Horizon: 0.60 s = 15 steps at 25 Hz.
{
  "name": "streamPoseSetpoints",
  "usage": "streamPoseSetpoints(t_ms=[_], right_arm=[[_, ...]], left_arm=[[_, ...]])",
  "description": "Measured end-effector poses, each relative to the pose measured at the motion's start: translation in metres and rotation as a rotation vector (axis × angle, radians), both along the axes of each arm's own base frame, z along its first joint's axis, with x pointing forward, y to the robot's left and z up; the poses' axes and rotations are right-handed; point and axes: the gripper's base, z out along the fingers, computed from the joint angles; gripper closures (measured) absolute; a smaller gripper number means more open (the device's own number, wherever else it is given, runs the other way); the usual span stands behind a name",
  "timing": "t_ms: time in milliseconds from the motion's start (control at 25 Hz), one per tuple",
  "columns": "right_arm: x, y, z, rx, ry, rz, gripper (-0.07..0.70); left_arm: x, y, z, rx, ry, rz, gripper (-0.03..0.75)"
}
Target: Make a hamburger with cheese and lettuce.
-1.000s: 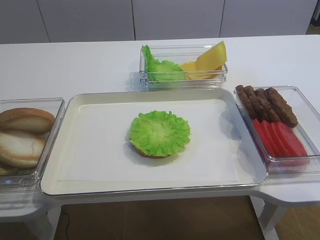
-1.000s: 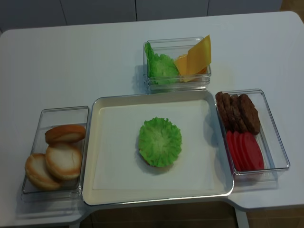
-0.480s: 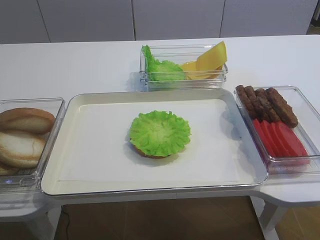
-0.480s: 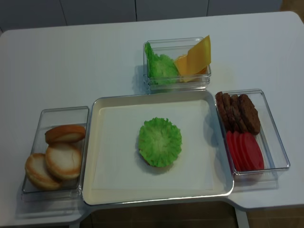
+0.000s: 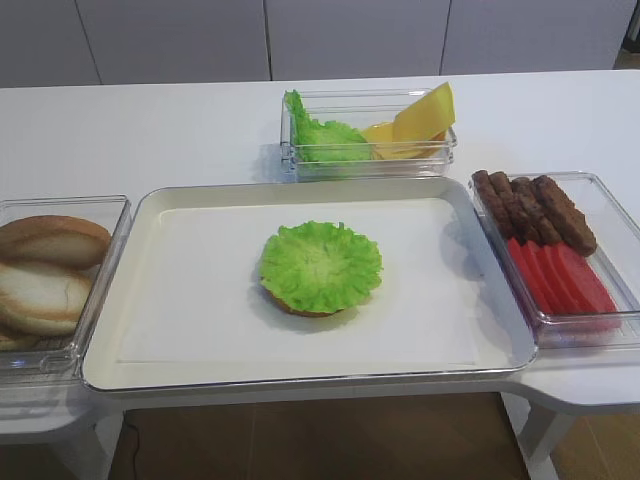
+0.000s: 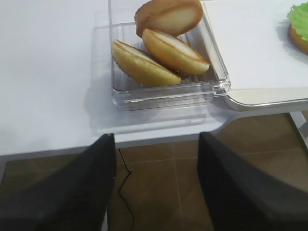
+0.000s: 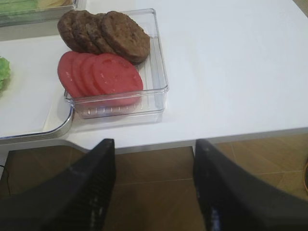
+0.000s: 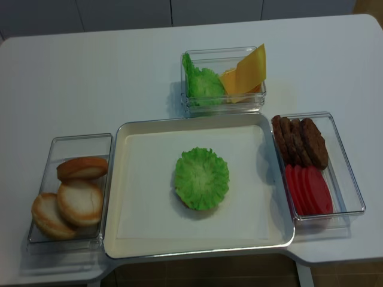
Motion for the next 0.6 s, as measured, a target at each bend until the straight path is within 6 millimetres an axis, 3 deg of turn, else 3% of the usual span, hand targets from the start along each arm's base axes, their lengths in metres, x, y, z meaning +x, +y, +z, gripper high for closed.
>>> streamPoseSetpoints(t_ms=[600], right_arm=[[-0.0002,0.004,0.0002,-0.041,-0.007,0.073,0.237]], left_arm=[[0.0,0.0,0.0,0.0,0.0,0.0,0.31]])
